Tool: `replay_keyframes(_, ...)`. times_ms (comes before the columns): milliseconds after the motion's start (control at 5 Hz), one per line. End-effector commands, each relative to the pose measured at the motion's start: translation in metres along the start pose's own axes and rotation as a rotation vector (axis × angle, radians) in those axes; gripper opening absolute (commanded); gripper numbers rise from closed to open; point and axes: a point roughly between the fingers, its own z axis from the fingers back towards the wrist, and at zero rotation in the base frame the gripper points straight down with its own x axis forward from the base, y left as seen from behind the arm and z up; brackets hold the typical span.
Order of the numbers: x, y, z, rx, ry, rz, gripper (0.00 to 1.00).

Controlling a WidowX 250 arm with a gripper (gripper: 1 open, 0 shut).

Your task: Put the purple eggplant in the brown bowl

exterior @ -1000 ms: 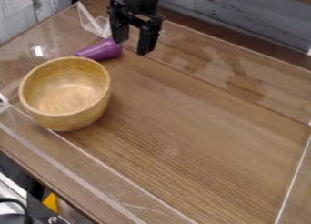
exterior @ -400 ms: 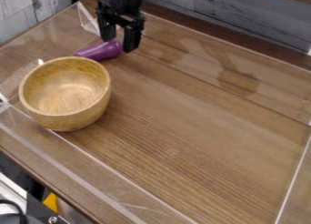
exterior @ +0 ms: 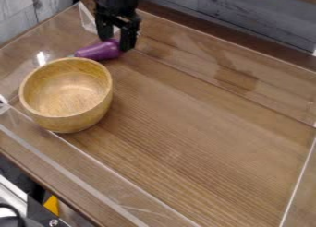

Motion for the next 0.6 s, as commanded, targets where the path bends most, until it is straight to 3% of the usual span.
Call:
replay_keyframes(0, 0.0093, 0.0196, 0.0178, 0.036, -0.071, 0.013, 1.00)
replay_keyframes(400, 0.0125, 0.0270, 0.0104, 0.027, -0.089, 0.005, 1.00)
